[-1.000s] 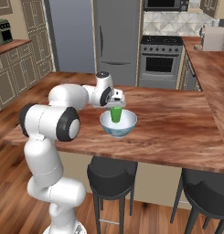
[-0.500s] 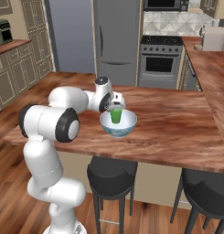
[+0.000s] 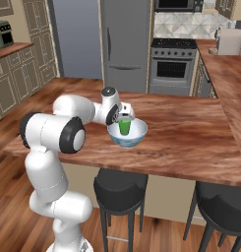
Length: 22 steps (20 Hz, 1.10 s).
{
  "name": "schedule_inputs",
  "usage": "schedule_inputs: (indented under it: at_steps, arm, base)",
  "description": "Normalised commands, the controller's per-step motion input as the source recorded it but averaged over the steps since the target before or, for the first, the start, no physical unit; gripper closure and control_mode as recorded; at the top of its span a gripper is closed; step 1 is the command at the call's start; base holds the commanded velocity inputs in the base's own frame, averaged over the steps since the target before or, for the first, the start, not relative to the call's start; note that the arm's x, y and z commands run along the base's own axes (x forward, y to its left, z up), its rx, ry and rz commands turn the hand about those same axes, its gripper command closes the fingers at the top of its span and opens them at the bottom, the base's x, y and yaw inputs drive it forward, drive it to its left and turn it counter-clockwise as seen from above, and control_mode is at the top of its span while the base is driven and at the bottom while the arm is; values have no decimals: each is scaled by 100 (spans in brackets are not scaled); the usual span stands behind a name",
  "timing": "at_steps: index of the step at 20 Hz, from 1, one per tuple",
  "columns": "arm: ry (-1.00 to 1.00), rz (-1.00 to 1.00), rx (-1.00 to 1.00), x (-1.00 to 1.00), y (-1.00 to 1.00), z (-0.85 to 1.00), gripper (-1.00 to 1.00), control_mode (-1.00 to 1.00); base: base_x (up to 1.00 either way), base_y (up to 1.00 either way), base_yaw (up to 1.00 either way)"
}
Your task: Place the cup inside the bowl on the dining table and move the bowl to any counter.
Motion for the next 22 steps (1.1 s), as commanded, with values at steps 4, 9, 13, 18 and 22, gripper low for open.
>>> schedule_inputs:
  at_steps: [4,9,13,18,22]
  arm:
    - [0,0,0,0,0,-4,100,-100]
    - [0,0,0,0,-2,-6,100,-100]
    - [0,0,0,0,-4,-14,100,-100]
    - [0,0,0,0,-4,-16,100,-100]
    - [0,0,0,0,-3,-17,100,-100]
  base:
    - [0,0,0]
    - [0,0,0]
    - [0,0,0]
    - [0,0,0]
    - [0,0,0]
